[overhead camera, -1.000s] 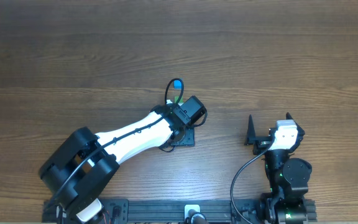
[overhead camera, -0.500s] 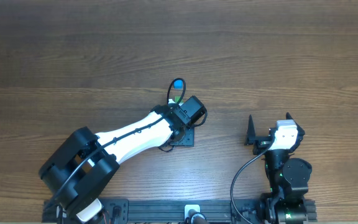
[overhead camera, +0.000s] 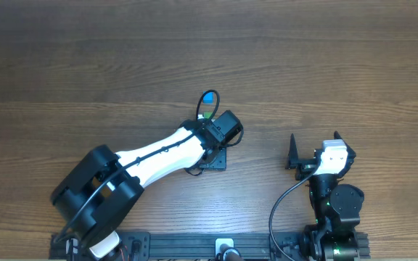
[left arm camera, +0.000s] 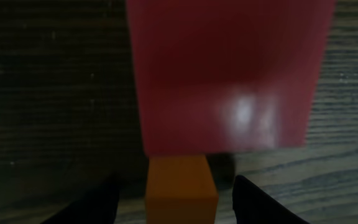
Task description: Stack Cubes
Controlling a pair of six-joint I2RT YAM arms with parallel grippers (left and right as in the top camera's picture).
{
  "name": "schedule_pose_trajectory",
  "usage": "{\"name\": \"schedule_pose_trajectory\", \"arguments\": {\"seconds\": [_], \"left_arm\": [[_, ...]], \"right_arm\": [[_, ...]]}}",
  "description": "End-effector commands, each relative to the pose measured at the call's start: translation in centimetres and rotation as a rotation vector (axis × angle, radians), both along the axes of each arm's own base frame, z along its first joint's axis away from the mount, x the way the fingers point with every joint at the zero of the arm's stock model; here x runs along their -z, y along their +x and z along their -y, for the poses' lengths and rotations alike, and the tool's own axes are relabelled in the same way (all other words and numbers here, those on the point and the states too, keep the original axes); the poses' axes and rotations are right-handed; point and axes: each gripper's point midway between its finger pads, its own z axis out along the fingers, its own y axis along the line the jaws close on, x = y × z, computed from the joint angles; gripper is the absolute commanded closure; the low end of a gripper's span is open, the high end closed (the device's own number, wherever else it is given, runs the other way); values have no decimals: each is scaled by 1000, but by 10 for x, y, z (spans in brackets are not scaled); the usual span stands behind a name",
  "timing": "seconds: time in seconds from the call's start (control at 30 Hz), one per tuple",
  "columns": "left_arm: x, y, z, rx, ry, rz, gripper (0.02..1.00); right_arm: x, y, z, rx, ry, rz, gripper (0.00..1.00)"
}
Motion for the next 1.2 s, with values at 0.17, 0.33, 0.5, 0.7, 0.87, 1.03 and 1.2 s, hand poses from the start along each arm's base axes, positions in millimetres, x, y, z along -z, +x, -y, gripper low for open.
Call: {"name": "schedule_pose_trajectory", "arguments": {"seconds": [0.17, 0.33, 0.5, 0.7, 0.87, 1.03, 1.2], "left_arm": [[12, 3, -3, 9, 42, -9, 435], [12, 3, -3, 9, 42, -10, 459], [12, 3, -4, 9, 44, -12, 549], [12, 1, -3, 12, 44, -18, 573], [12, 0, -2, 13, 39, -23, 586], [12, 0, -2, 13, 39, -23, 614], [12, 0, -2, 13, 39, -23, 636]], "right_arm": [[2, 0, 0, 0, 3, 3, 9], [2, 0, 0, 0, 3, 3, 7], [2, 0, 0, 0, 3, 3, 7], [2, 0, 0, 0, 3, 3, 7], [2, 0, 0, 0, 3, 3, 9], [2, 0, 0, 0, 3, 3, 9], [2, 0, 0, 0, 3, 3, 9]]}}
